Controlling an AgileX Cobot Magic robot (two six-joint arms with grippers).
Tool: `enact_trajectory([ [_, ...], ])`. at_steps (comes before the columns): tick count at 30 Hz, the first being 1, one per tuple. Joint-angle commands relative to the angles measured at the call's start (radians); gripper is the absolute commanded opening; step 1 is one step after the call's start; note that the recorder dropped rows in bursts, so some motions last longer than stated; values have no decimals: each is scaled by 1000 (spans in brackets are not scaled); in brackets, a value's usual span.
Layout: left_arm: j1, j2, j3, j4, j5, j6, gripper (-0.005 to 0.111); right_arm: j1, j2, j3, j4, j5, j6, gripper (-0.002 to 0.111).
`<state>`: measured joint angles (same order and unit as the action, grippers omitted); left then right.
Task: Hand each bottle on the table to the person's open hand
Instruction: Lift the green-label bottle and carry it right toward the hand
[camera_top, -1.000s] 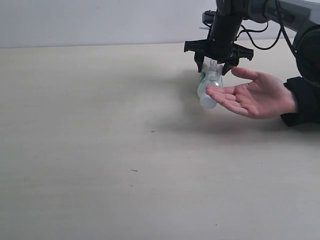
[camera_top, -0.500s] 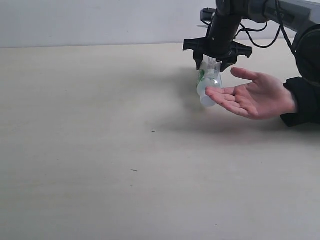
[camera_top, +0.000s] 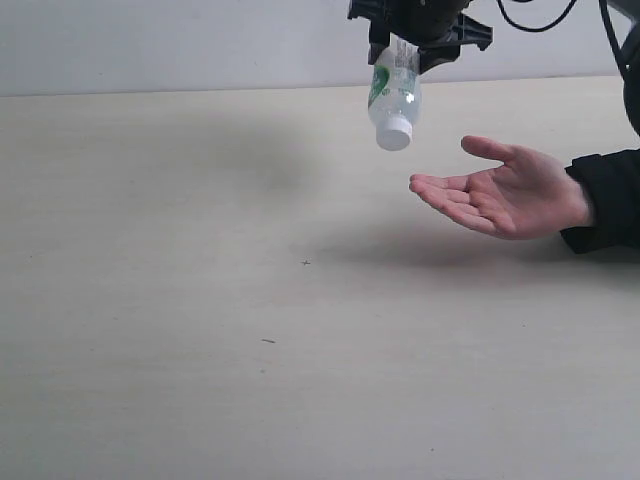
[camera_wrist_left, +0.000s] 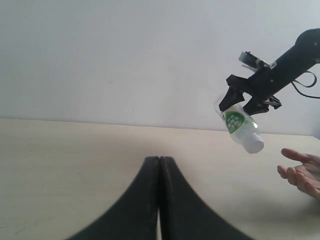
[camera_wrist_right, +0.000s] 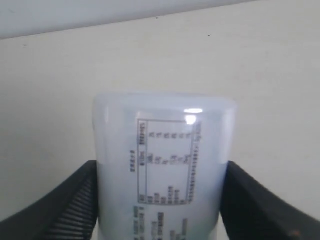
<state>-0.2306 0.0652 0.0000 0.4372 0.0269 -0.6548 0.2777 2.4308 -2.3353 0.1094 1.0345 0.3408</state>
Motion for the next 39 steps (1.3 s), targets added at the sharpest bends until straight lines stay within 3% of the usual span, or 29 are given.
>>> enact_trajectory([
  [1,2,-8,0,-7,-7,-5,0,1,-16,-88,29,160,-43,0],
  [14,2,-8,0,-7,-7,-5,0,47,-82,-131,102,187,-114,0],
  [24,2,-8,0,-7,-7,-5,0,53,-371,248,33,187,-236,0],
  [39,2,-8,0,-7,-7,-5,0,45,-699,622,-40,187,-244,0],
])
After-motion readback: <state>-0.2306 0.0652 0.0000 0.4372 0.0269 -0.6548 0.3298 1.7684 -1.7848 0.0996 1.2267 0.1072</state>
